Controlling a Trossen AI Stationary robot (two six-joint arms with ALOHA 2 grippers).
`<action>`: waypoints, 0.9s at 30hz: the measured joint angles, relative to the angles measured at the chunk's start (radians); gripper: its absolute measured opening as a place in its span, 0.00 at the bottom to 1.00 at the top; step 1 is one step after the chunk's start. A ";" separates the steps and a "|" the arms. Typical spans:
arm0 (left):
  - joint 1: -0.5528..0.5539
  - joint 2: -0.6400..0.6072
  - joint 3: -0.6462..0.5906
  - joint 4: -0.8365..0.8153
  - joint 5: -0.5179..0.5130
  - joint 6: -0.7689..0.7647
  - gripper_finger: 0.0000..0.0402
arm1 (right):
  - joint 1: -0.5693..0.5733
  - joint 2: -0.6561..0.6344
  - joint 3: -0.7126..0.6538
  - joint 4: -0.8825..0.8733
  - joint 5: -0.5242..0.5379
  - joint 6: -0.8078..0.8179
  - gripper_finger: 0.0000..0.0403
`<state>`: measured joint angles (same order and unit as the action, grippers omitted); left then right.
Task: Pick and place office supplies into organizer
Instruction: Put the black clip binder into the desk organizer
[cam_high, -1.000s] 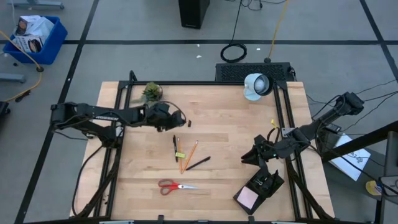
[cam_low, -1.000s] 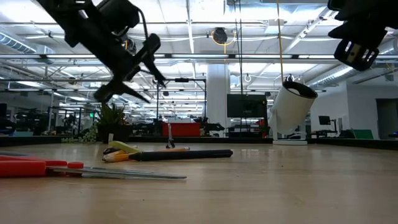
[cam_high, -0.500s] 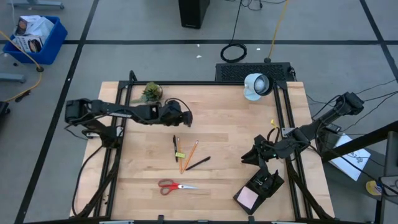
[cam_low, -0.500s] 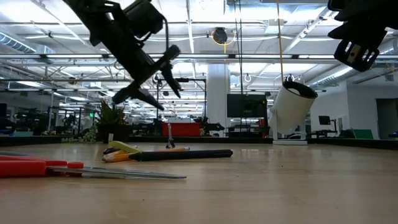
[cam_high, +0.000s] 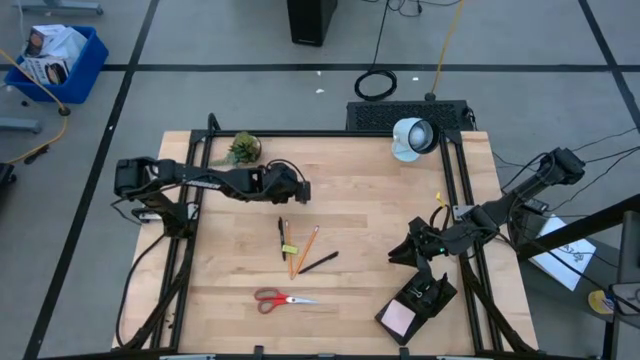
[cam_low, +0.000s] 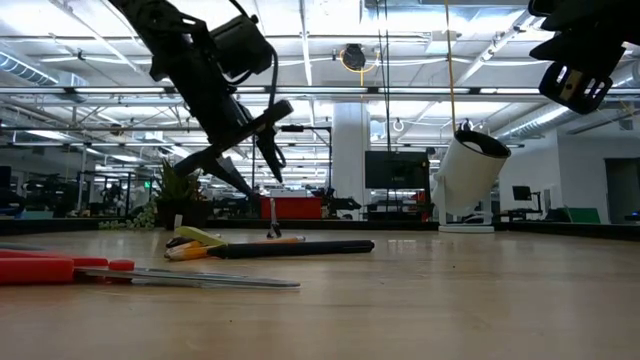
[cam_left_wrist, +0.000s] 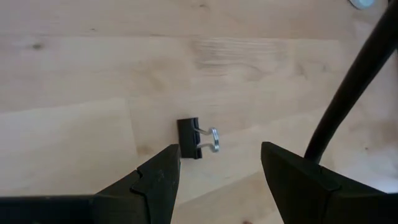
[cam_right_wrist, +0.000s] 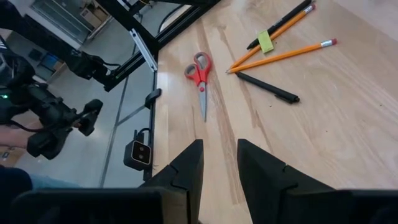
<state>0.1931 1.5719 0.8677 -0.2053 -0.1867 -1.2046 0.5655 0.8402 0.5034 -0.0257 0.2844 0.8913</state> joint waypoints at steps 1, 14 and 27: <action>0.002 0.000 0.000 0.001 -0.002 -0.001 0.57 | 0.000 0.000 0.000 -0.001 0.000 -0.001 0.22; 0.016 0.047 -0.002 0.046 0.040 -0.021 0.57 | -0.001 0.000 0.000 -0.001 0.031 -0.013 0.22; 0.027 0.047 0.000 0.039 0.018 0.007 0.38 | -0.001 0.000 0.000 -0.002 0.032 -0.013 0.22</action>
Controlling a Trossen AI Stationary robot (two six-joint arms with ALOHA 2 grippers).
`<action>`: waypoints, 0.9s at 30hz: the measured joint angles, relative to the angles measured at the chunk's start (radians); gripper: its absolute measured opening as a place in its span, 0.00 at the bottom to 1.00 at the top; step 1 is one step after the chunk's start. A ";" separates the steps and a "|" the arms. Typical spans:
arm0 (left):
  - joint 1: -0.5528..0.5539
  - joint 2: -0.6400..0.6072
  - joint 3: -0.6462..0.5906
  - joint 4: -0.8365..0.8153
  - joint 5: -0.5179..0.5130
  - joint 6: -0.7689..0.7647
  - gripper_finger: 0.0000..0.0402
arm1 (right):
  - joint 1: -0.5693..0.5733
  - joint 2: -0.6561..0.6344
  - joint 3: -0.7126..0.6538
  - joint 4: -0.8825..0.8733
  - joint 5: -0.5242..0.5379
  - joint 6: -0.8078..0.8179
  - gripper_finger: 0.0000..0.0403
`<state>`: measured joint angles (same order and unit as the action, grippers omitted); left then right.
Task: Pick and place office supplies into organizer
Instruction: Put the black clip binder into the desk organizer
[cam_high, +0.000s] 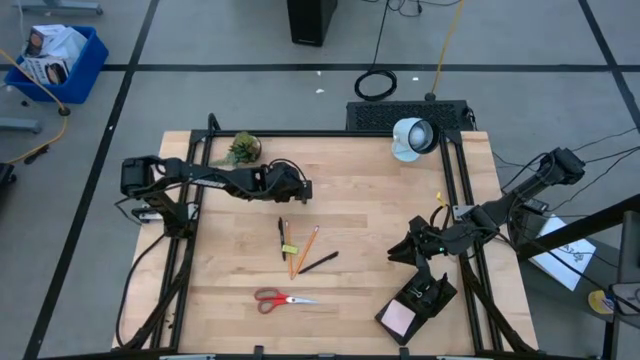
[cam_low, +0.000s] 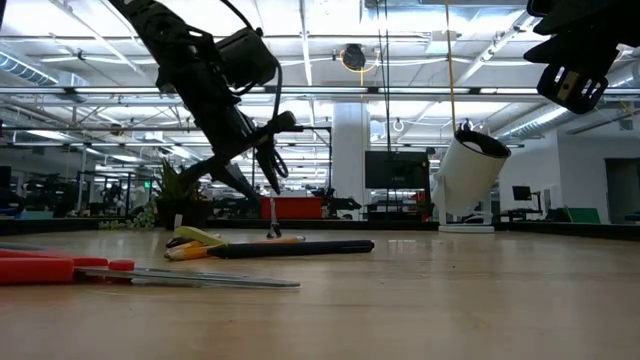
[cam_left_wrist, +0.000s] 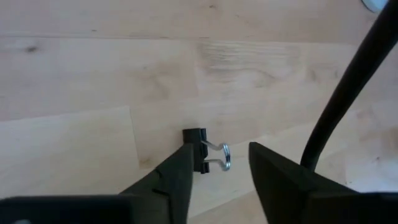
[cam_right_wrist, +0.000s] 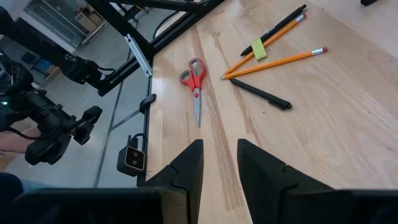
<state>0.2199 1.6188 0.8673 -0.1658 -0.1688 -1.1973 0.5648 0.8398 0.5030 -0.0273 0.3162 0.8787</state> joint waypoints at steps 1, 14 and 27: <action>0.000 0.000 0.000 0.002 0.001 0.006 0.35 | 0.000 0.000 0.000 0.000 0.000 0.000 0.22; -0.001 0.021 0.000 0.026 0.006 0.022 0.34 | 0.000 0.000 0.000 -0.001 0.001 -0.004 0.22; -0.005 0.072 -0.001 0.063 0.086 -0.005 0.38 | 0.000 0.000 0.000 -0.003 0.001 0.028 0.22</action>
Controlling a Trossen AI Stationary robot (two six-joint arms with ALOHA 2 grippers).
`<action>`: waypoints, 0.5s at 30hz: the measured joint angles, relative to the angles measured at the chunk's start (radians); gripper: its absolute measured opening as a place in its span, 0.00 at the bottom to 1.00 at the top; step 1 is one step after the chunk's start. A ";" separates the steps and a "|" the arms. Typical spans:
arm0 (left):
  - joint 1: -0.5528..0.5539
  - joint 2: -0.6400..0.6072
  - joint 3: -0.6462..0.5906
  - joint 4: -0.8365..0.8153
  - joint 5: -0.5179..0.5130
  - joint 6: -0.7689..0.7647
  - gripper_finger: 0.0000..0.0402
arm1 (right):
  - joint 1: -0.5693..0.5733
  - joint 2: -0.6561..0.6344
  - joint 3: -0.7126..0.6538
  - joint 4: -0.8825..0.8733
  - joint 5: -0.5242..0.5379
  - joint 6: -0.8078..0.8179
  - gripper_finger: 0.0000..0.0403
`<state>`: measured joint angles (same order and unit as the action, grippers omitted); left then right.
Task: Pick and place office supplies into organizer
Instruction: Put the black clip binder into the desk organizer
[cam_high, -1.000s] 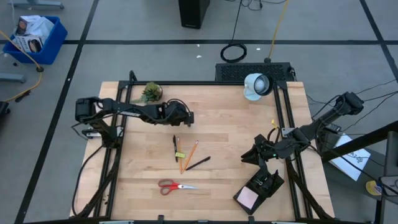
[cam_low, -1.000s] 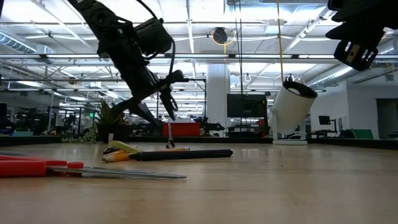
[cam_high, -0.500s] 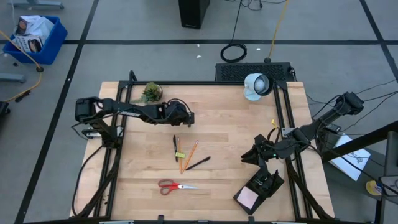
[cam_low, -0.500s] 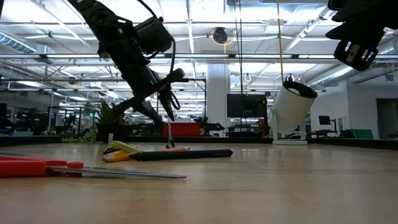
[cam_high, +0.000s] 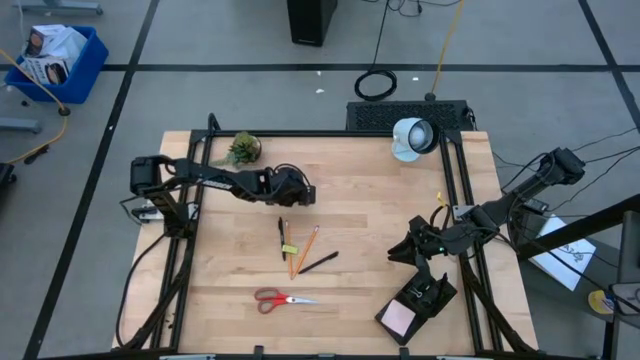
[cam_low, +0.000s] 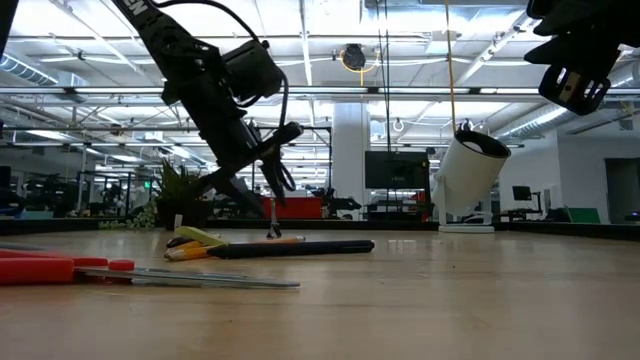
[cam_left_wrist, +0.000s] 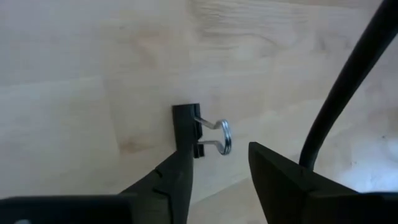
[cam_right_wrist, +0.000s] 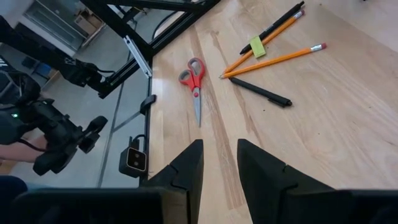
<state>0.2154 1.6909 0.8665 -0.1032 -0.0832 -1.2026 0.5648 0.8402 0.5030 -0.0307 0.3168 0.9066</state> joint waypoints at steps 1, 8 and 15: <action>0.000 0.000 0.000 0.001 -0.008 0.000 0.37 | 0.000 0.000 0.000 0.000 0.000 0.001 0.22; 0.009 0.000 0.000 0.001 -0.022 0.017 0.20 | 0.000 0.000 0.000 0.000 0.001 -0.001 0.22; 0.009 0.000 0.000 0.003 -0.022 0.044 0.03 | 0.000 0.000 0.000 -0.003 0.048 -0.002 0.22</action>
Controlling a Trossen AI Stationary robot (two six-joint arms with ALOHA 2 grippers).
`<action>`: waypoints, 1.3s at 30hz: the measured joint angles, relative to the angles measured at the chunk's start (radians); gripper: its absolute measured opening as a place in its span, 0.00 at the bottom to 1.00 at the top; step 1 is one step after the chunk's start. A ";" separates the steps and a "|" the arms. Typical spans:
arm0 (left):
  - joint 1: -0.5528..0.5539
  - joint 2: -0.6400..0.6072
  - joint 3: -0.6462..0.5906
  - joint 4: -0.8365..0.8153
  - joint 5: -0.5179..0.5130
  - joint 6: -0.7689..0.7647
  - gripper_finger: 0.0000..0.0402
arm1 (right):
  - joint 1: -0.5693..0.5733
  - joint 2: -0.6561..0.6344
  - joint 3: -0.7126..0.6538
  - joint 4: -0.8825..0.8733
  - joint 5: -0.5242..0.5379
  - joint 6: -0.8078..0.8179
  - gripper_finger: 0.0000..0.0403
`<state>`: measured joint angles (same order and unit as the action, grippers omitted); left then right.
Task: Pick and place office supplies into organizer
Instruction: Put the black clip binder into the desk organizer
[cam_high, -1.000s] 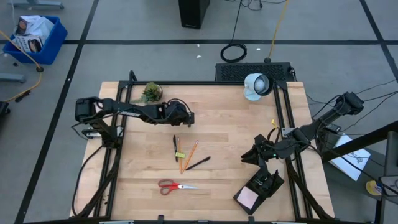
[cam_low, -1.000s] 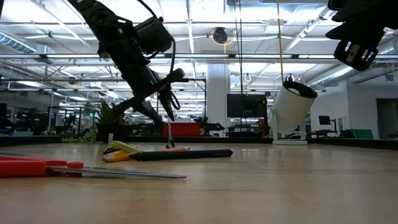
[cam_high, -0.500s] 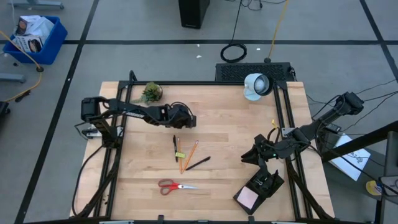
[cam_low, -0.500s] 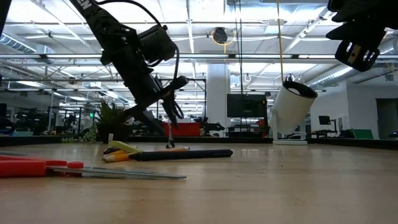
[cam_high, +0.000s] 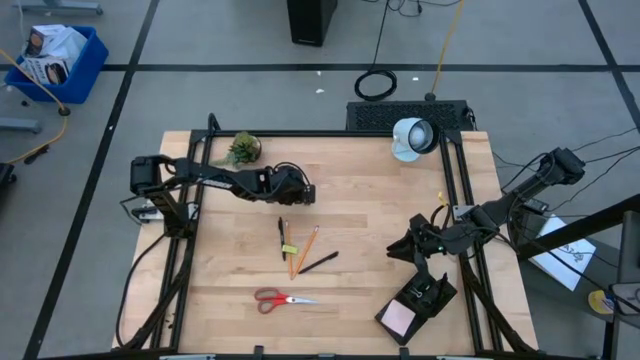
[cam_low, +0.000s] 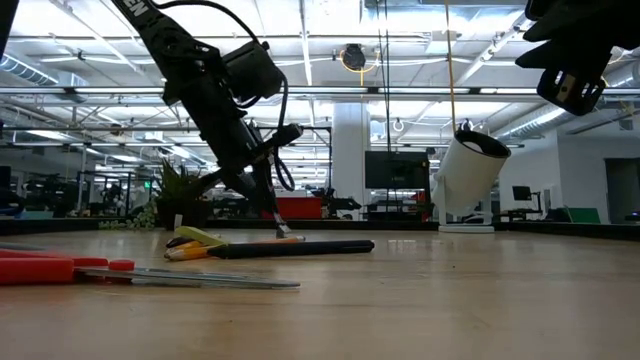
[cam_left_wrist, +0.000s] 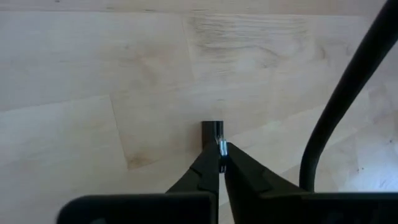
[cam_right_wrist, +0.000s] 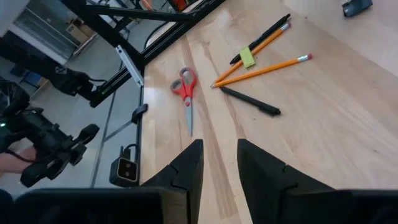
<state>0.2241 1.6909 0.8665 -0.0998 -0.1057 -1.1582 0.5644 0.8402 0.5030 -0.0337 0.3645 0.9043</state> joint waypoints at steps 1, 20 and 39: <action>0.000 0.000 0.000 0.000 0.000 0.004 0.02 | 0.000 0.000 0.000 -0.001 0.004 0.000 0.22; -0.054 0.000 0.000 0.439 0.246 -0.127 0.02 | 0.000 0.000 0.000 0.131 0.103 -0.113 0.22; -0.226 0.000 0.171 0.546 0.295 -0.216 0.01 | -0.037 -0.011 0.000 0.187 0.208 -0.019 0.22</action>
<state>-0.0019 1.6905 1.0377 0.4464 0.1890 -1.3746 0.5276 0.8295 0.5030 0.1531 0.5721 0.8858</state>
